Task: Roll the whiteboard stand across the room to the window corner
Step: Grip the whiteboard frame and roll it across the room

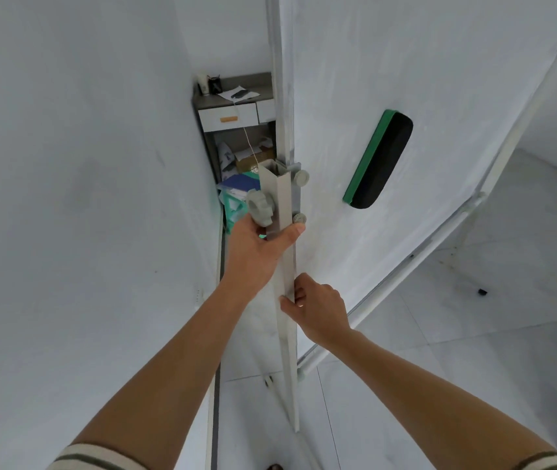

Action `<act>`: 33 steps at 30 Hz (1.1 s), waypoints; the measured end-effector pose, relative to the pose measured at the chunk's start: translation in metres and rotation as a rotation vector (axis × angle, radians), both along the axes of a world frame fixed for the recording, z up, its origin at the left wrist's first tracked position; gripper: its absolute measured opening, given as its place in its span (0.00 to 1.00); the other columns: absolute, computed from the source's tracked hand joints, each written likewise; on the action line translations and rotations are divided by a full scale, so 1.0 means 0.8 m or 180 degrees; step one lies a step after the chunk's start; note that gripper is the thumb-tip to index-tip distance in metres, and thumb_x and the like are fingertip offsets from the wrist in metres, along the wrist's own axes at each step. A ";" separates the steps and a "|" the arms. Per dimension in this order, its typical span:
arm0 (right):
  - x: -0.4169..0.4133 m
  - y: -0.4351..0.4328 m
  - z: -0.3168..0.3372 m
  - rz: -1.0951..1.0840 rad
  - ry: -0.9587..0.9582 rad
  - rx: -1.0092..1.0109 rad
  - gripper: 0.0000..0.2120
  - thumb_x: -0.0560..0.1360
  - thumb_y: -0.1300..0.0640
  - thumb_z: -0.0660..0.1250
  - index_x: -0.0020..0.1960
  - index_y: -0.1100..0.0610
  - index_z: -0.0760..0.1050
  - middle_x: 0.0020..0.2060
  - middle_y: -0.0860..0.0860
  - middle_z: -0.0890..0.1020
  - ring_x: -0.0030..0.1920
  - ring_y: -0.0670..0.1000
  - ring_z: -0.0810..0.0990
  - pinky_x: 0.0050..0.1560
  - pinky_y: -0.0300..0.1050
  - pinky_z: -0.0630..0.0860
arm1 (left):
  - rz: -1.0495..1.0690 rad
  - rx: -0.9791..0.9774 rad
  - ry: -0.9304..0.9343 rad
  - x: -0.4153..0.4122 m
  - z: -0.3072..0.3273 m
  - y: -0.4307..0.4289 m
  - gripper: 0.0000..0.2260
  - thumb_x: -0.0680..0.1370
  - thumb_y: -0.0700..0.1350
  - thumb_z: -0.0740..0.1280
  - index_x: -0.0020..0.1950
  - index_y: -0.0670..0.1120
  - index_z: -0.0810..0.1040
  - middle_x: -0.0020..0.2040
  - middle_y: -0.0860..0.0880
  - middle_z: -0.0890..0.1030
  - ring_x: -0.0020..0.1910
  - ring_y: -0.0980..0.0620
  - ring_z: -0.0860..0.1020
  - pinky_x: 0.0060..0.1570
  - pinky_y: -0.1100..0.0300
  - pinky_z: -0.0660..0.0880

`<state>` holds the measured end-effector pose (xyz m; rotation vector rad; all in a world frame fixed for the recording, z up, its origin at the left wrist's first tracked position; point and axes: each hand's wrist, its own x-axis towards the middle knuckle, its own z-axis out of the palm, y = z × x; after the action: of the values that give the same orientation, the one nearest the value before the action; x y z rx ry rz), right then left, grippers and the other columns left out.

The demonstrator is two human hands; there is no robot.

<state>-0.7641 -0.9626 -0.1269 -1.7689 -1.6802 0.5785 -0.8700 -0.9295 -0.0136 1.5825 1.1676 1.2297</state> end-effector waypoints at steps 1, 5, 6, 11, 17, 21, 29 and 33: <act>0.004 -0.014 -0.002 -0.0007 0.0028 -0.0010 0.13 0.73 0.46 0.67 0.45 0.55 0.72 0.41 0.50 0.85 0.40 0.53 0.83 0.36 0.40 0.74 | -0.0002 0.0017 0.0029 0.003 0.000 -0.014 0.09 0.71 0.45 0.75 0.47 0.56 0.80 0.46 0.56 0.84 0.49 0.54 0.83 0.51 0.62 0.79; 0.021 -0.061 -0.006 -0.0075 0.0044 -0.0020 0.14 0.73 0.45 0.66 0.49 0.56 0.74 0.43 0.49 0.86 0.42 0.53 0.84 0.44 0.49 0.80 | 0.0018 0.0073 0.0020 0.019 -0.006 -0.055 0.10 0.71 0.45 0.75 0.51 0.48 0.82 0.46 0.53 0.85 0.48 0.53 0.83 0.46 0.68 0.79; 0.025 -0.070 -0.007 -0.0105 0.0054 -0.0018 0.14 0.73 0.45 0.66 0.49 0.56 0.74 0.44 0.49 0.86 0.43 0.53 0.84 0.45 0.49 0.80 | 0.0022 0.0105 0.0037 0.024 -0.007 -0.062 0.12 0.71 0.45 0.75 0.53 0.45 0.82 0.48 0.51 0.86 0.49 0.52 0.83 0.46 0.68 0.79; 0.035 -0.098 -0.010 -0.0244 0.0061 -0.0014 0.15 0.75 0.45 0.64 0.51 0.56 0.74 0.45 0.50 0.86 0.44 0.53 0.84 0.46 0.52 0.81 | 0.0021 0.0172 0.0128 0.043 -0.011 -0.086 0.15 0.72 0.48 0.74 0.55 0.44 0.80 0.48 0.52 0.84 0.47 0.56 0.82 0.44 0.67 0.77; 0.051 -0.120 -0.012 -0.0185 0.0197 -0.0388 0.17 0.75 0.41 0.63 0.57 0.50 0.75 0.51 0.46 0.84 0.50 0.50 0.82 0.52 0.50 0.79 | -0.0024 0.0208 0.0409 0.037 -0.027 -0.110 0.16 0.76 0.50 0.69 0.61 0.46 0.75 0.49 0.53 0.80 0.48 0.54 0.79 0.51 0.58 0.78; 0.104 -0.177 -0.041 -0.0371 0.0386 -0.0706 0.15 0.76 0.44 0.65 0.57 0.51 0.77 0.49 0.47 0.85 0.49 0.48 0.82 0.53 0.47 0.78 | 0.0097 -0.0176 0.0593 0.007 -0.083 -0.142 0.19 0.77 0.46 0.68 0.67 0.47 0.70 0.56 0.50 0.77 0.53 0.52 0.77 0.48 0.63 0.76; 0.301 -0.299 -0.116 -0.1215 0.0814 -0.1389 0.03 0.76 0.49 0.67 0.49 0.47 0.77 0.40 0.46 0.85 0.41 0.45 0.84 0.44 0.45 0.81 | -0.0607 -0.2271 0.1047 0.042 -0.202 -0.204 0.04 0.77 0.36 0.66 0.49 0.42 0.80 0.41 0.41 0.83 0.43 0.41 0.82 0.41 0.55 0.77; 0.400 -0.343 -0.137 -0.1595 0.1079 -0.1556 0.01 0.76 0.51 0.68 0.47 0.46 0.77 0.40 0.48 0.86 0.40 0.44 0.85 0.43 0.46 0.80 | -0.0547 -0.2635 0.1011 0.142 -0.233 -0.208 0.03 0.77 0.36 0.67 0.49 0.39 0.80 0.41 0.39 0.84 0.39 0.44 0.81 0.39 0.53 0.76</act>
<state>-0.4438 -1.2373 -0.2367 -2.1740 -0.8591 1.0395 -0.7566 -1.0959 -0.2002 1.2059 1.4474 0.2889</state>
